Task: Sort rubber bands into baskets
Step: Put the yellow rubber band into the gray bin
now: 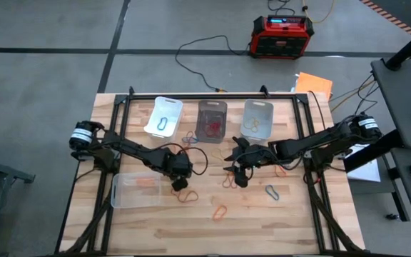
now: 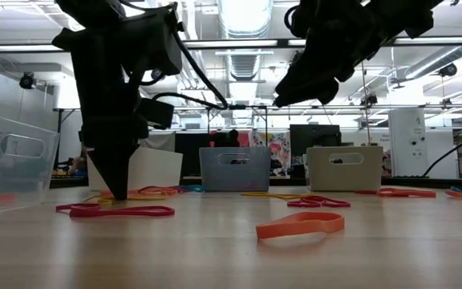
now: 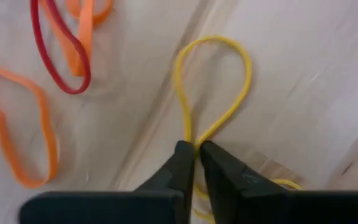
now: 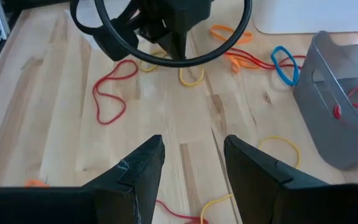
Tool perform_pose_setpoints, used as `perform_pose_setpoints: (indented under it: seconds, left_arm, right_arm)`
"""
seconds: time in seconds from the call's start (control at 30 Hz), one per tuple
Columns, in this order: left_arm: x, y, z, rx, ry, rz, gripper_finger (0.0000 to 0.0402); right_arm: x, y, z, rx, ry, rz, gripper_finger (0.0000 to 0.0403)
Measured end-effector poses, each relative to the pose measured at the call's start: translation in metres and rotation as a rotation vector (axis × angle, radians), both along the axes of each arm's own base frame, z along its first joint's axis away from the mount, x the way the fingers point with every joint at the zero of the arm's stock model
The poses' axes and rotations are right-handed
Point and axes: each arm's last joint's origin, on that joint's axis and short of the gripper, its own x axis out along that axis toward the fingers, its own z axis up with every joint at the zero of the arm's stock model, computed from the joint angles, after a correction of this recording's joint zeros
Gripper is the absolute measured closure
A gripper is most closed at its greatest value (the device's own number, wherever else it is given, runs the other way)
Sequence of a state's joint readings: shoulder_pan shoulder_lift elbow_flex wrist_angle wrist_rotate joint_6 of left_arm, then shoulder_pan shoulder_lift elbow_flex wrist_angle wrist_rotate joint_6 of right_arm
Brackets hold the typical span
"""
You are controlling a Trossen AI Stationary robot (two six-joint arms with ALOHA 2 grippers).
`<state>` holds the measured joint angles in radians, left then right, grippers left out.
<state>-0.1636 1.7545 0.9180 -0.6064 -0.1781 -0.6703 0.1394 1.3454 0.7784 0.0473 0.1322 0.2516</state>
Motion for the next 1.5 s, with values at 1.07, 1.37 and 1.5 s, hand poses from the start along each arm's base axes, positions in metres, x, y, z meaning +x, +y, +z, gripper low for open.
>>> perform_pose_setpoints:
  seconds: [1.07,1.37,1.5]
  left_arm:
    - [0.014,-0.015,0.022,-0.056,-0.23,-0.235,0.0401]
    - [0.003,-0.012,0.024,-0.009,-0.146,-0.225,0.0401]
    - [-0.002,-0.009,0.034,0.04,-0.15,-0.216,0.0401]
  right_arm:
    - [0.066,0.008,-0.063,-0.088,-0.08,-0.004,0.0238]
    - [0.096,0.011,-0.073,-0.123,-0.023,0.015,0.0238]
    - [0.108,0.013,-0.073,-0.144,-0.033,0.028,0.0238]
